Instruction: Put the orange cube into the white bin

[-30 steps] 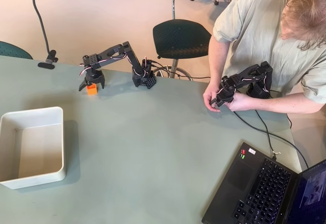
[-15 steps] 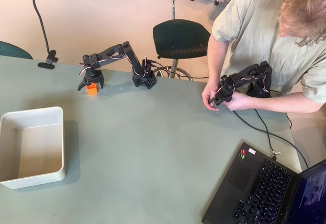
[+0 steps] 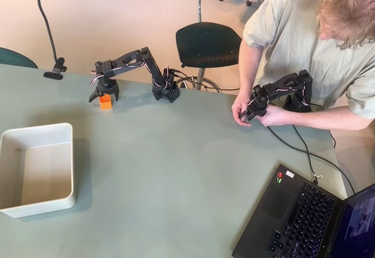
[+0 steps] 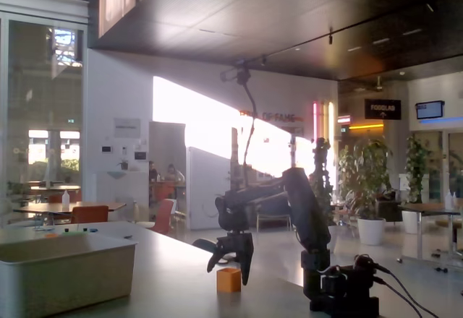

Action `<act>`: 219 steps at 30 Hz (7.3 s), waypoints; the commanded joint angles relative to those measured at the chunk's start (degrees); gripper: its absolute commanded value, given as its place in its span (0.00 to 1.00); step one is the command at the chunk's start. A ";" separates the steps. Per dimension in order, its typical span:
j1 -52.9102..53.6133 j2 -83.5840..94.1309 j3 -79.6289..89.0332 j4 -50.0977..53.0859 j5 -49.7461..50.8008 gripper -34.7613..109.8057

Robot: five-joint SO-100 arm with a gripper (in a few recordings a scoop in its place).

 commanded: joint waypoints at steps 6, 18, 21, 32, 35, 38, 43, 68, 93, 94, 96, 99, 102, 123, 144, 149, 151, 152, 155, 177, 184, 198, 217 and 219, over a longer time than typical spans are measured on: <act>0.62 -3.78 -1.58 -0.18 -1.85 0.77; 0.70 -2.90 -1.67 -0.09 -3.34 0.77; 0.88 -2.64 -1.67 -0.09 -3.34 0.77; 2.99 -0.44 -1.76 -0.18 -3.52 0.72; 2.99 -0.35 -2.37 -0.44 -3.52 0.65; 2.99 -0.35 -3.52 -0.53 -3.52 0.61; 2.55 -0.35 -4.13 -0.53 -3.08 0.59; 2.11 -0.26 -4.22 -2.64 -2.90 0.51; 2.11 1.14 -5.45 -2.64 -2.81 0.46; 2.11 1.14 -5.45 -2.64 -2.81 0.46; 2.11 0.79 -5.36 -2.64 -2.81 0.45; 2.02 0.79 -5.36 -2.64 -2.81 0.39; 1.49 1.05 -5.36 -2.72 -2.81 0.35; -3.60 1.23 -18.02 -2.55 -2.64 0.34; -13.27 -2.64 -46.76 -5.27 -2.72 0.34; -15.56 -4.75 -51.59 -11.87 -2.64 0.34; -16.61 -5.80 -52.03 -14.68 -2.64 0.34; -16.96 -6.33 -52.03 -16.17 -2.64 0.34; -18.11 -7.03 -52.03 -21.18 -2.64 0.34; -23.03 -27.25 -52.03 -66.01 -2.81 0.34; -24.26 -28.56 -52.03 -66.18 -2.72 0.36; -24.17 -28.56 -51.33 -66.01 -2.72 0.57; -24.61 17.05 -51.24 -6.15 -2.72 0.57; -25.93 20.92 -51.24 1.76 -2.81 0.57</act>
